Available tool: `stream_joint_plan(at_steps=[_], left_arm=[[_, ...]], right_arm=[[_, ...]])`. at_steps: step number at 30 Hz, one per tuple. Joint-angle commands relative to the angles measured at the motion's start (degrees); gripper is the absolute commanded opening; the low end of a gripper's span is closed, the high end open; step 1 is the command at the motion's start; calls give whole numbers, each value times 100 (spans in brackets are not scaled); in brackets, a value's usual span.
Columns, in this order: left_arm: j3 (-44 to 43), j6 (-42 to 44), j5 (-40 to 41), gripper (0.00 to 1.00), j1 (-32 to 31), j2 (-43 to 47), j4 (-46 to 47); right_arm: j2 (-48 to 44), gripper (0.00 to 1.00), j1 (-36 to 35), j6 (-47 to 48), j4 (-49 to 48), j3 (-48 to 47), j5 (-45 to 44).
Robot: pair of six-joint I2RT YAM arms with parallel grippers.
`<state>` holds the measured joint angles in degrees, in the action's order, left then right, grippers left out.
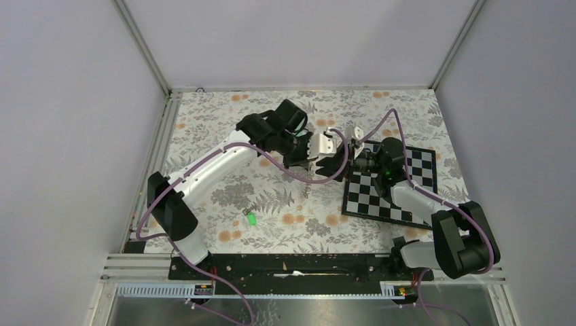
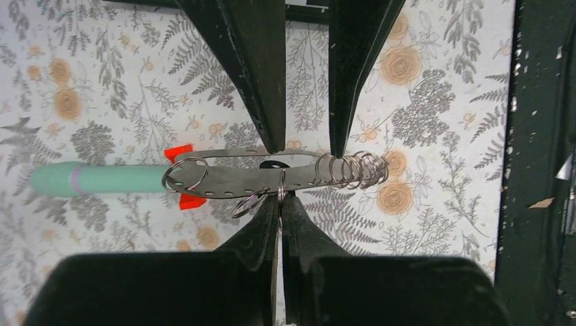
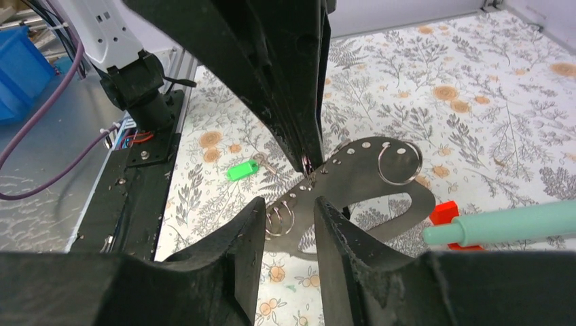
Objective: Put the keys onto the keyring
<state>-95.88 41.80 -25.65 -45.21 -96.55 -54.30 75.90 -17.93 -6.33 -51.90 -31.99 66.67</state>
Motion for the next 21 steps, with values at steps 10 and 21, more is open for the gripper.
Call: stream_joint_plan(at_steps=[10,21], left_arm=[[-1170,328,1259,0,-563,-277,-731],[-1538,165,1529,0,-824,-508,-1183]], right_arm=[[82,38,-111,-685,-1429,142,-77],[190,34,-240,-961,-1859,155,-172]])
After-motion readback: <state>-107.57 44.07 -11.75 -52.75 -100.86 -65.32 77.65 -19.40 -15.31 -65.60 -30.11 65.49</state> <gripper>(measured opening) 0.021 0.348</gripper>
